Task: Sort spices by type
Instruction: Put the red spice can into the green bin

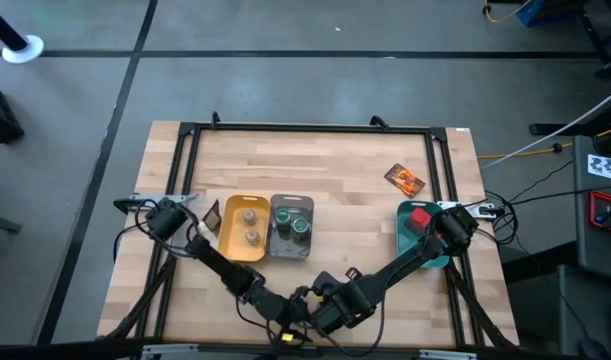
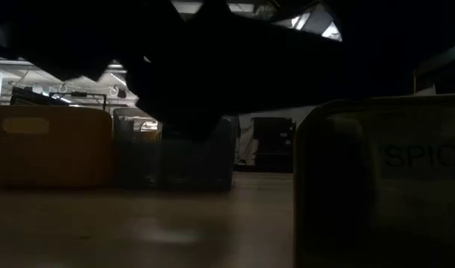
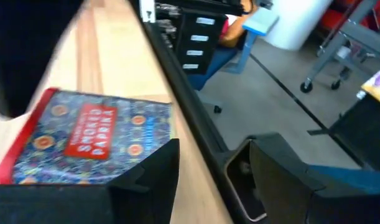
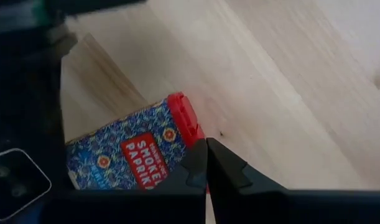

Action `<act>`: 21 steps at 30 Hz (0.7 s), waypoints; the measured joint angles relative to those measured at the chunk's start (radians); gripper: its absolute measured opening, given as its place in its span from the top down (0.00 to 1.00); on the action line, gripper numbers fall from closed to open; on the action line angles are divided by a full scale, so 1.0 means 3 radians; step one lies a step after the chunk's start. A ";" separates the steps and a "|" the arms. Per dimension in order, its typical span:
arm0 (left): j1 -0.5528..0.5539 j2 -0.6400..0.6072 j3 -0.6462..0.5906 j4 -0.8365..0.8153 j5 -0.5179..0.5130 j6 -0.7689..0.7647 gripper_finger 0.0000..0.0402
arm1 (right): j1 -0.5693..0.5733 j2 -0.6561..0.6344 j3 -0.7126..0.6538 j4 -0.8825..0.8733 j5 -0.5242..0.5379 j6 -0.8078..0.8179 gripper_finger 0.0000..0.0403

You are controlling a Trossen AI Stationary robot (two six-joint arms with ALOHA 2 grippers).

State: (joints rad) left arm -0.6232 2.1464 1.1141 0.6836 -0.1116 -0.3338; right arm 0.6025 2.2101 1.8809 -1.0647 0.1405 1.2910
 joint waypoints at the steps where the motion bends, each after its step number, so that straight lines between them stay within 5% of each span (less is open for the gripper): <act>1: 0.0011 0.0000 0.0001 -0.0019 -0.0001 -0.0044 0.55 | 0.0000 0.0000 0.0000 -0.0002 -0.0015 -0.0001 0.98; 21: -0.0087 0.0000 -0.0008 0.0028 0.0004 -0.0350 0.55 | 0.0000 0.0000 0.0001 -0.0005 -0.0033 -0.0005 0.99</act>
State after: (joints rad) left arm -0.6495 2.1464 1.1118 0.6920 -0.1104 -0.4389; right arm 0.6025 2.2101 1.8812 -1.0661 0.1306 1.2896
